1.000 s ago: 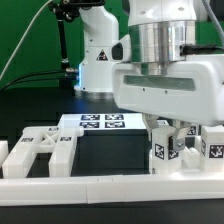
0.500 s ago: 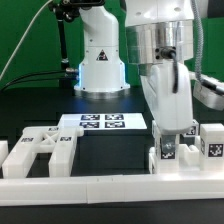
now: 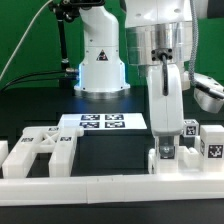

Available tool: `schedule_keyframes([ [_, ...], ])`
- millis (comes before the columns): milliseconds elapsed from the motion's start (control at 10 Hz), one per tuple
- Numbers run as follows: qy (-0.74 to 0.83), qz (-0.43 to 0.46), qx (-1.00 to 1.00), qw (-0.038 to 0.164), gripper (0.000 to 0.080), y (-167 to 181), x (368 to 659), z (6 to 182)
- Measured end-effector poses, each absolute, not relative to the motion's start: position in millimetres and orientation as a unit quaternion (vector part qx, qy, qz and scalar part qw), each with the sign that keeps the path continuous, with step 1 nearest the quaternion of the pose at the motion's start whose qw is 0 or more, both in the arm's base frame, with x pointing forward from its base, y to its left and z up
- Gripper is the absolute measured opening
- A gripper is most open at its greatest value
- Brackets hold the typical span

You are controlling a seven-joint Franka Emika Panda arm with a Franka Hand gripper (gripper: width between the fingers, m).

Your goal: Assemble chair

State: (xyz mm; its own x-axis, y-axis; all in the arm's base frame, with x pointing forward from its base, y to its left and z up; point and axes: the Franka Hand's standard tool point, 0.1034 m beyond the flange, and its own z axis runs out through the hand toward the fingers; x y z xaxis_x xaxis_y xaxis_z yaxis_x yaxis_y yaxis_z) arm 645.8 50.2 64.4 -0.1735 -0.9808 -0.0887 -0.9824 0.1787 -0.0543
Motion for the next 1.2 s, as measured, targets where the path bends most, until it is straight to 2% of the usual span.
schedule_keyframes([
  [100,0.765,0.007,-0.642,0.052,0.0624,50,646,65.3],
  [200,0.756,0.004,-0.652,0.060,0.0642,51,649,75.7],
  [300,0.746,0.001,-0.662,0.072,0.0648,50,650,95.8],
  [400,0.745,0.000,-0.663,0.079,0.0648,49,647,108.4],
  [600,0.745,0.002,-0.663,0.074,0.0649,49,645,100.9],
  [900,0.744,0.002,-0.664,0.073,0.0649,49,644,99.8],
  [1200,0.652,-0.007,-0.754,0.074,0.0649,58,634,109.6],
])
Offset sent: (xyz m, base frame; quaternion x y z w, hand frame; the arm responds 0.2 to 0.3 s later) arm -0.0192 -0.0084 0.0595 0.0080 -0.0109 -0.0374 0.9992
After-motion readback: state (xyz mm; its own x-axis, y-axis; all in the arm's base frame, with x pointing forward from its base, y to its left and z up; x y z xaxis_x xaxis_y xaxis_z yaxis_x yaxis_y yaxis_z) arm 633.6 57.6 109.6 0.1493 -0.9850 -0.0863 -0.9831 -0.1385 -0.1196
